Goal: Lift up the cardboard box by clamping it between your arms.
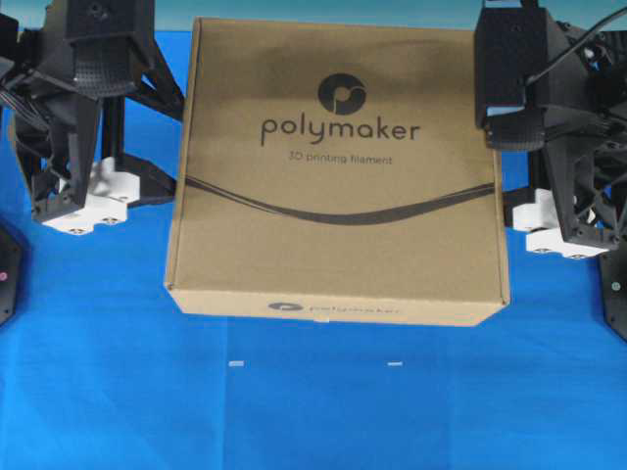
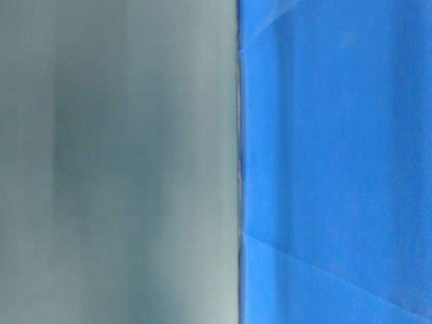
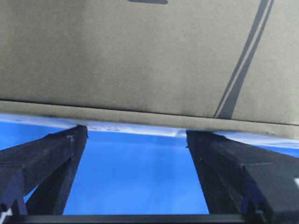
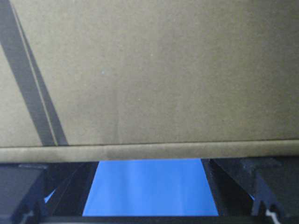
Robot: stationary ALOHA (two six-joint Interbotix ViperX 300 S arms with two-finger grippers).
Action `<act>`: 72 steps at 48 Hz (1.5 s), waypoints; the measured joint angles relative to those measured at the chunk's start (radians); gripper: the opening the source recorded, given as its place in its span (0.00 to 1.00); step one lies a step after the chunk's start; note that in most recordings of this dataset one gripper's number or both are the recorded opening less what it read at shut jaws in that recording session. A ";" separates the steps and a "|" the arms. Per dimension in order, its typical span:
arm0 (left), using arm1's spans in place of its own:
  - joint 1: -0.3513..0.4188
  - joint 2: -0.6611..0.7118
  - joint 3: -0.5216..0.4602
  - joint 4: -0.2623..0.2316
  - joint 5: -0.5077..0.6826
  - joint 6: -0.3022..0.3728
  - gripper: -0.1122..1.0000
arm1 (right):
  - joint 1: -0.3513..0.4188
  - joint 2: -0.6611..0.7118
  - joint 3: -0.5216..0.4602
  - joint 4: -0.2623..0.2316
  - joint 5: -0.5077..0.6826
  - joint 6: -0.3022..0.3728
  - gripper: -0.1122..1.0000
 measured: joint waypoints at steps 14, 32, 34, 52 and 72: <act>0.000 0.000 -0.002 0.002 0.003 0.002 0.86 | -0.002 0.000 -0.002 0.000 0.000 -0.002 0.99; -0.008 0.023 0.094 0.002 -0.005 0.002 0.86 | 0.002 0.005 0.110 0.000 -0.054 -0.002 0.99; -0.009 0.025 0.110 0.002 -0.012 0.000 0.86 | 0.003 0.006 0.132 0.002 -0.078 -0.002 0.99; -0.017 0.029 0.288 0.005 -0.144 0.002 0.86 | 0.006 0.020 0.308 0.002 -0.259 -0.002 0.99; -0.018 0.112 0.399 0.006 -0.221 0.002 0.86 | 0.005 0.110 0.446 0.000 -0.400 -0.011 0.99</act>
